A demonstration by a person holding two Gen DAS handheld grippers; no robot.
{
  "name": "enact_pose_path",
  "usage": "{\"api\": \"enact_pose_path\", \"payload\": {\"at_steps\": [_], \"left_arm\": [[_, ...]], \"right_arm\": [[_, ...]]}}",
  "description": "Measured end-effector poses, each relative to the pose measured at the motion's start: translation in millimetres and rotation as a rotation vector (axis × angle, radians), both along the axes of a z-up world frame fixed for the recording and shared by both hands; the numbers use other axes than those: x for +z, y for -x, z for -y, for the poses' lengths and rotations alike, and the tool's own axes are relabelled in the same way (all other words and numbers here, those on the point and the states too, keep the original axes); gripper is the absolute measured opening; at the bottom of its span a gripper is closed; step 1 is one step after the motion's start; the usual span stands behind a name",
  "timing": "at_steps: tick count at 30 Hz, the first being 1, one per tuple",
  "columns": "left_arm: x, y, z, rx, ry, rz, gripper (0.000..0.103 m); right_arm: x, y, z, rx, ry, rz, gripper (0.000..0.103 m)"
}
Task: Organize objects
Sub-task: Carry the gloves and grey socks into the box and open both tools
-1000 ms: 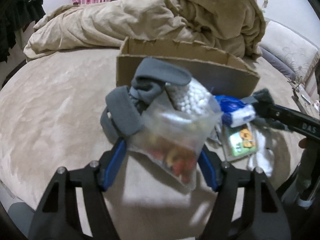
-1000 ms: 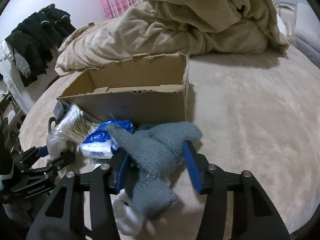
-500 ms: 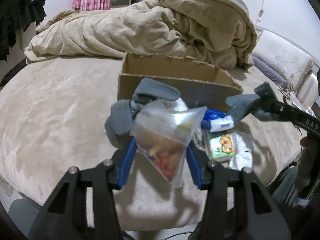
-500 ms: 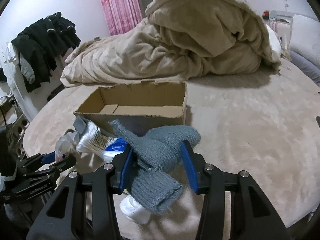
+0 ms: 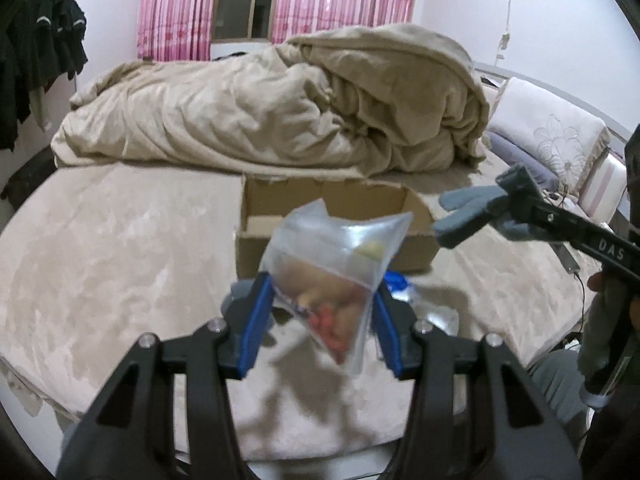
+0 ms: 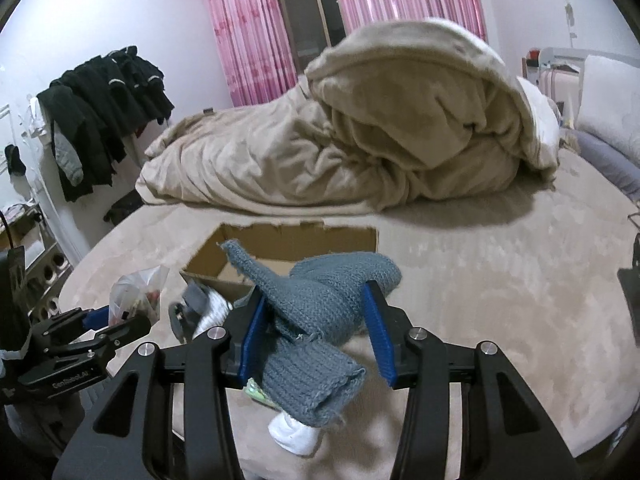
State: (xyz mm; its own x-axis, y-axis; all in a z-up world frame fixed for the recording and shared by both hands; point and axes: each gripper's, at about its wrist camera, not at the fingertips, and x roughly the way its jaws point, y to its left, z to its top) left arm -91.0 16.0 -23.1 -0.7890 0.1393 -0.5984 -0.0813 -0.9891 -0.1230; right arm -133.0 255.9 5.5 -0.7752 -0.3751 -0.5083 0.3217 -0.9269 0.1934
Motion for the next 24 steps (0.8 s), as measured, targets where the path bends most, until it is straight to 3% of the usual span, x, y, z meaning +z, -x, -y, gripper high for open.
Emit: {"api": "enact_pose_path", "payload": {"at_steps": [12, 17, 24], "left_arm": [[45, 48, -18, -0.062, 0.013, -0.052, 0.05], [38, 87, -31, -0.093, -0.008, -0.037, 0.05], [2, 146, -43, -0.121, -0.016, 0.01, 0.05]], "right_arm": [[32, 30, 3, 0.024, 0.004, -0.062, 0.049], [27, 59, 3, 0.033, 0.005, -0.054, 0.049], [0, 103, 15, 0.068, 0.005, -0.002, 0.049]]}}
